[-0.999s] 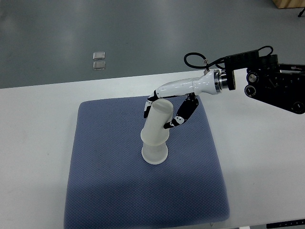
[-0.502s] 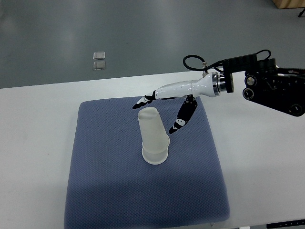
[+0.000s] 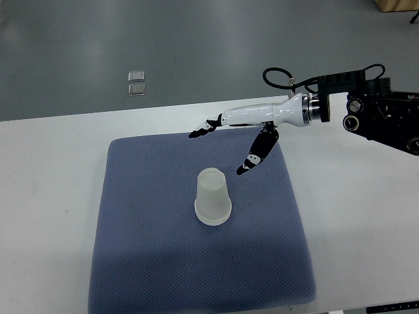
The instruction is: Stack paper cups
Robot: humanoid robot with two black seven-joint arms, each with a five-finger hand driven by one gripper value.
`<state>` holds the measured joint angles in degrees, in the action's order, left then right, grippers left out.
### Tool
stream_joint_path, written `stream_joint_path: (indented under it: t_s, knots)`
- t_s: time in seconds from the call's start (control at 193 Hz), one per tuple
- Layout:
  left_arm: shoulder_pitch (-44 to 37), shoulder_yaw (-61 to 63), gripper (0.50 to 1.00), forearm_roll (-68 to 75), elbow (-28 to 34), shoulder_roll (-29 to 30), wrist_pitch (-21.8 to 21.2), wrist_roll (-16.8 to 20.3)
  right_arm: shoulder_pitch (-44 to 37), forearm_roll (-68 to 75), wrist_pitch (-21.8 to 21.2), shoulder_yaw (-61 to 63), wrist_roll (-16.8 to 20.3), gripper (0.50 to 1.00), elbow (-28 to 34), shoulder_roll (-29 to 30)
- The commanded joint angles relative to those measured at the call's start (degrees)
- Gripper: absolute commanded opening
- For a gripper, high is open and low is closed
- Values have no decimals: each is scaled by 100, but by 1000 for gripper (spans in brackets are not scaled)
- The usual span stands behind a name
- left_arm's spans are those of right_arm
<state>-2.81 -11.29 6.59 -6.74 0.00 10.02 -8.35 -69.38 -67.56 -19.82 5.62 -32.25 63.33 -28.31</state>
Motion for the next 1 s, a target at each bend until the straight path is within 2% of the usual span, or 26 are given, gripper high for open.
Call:
stream_joint_path:
  t_s: [0.0,0.15,0.228,0.29,0.383,0.455,0.626,0.993]
  knots:
    - [0,4,1000,0,-3,0,0,0,109,937,13,89,34,915,-268,-52]
    - [0,4,1000,0,-3,0,0,0,548,2520,13,98,52,913,-1007,80]
    - [0,-4,1000,0,-3,0,0,0,803,3504,-13,115,175,913,-1420,264]
    - [0,4,1000,0,6,0,0,0,979,4462,-13,124,526,913,-1692,493]
    - [0,4,1000,0,-3,0,0,0,1164,5911,-40,124,1501,913,-2061,704]
    - [0,4,1000,0,-3,0,0,0,1260,7027,-31,124,2046,913,-2298,862]
    - [0,4,1000,0,6,0,0,0,1278,8926,-75,115,2688,913,-2413,950]
    - [0,4,1000,0,6,0,0,0,1339,9200,-84,133,2688,921,-2413,967]
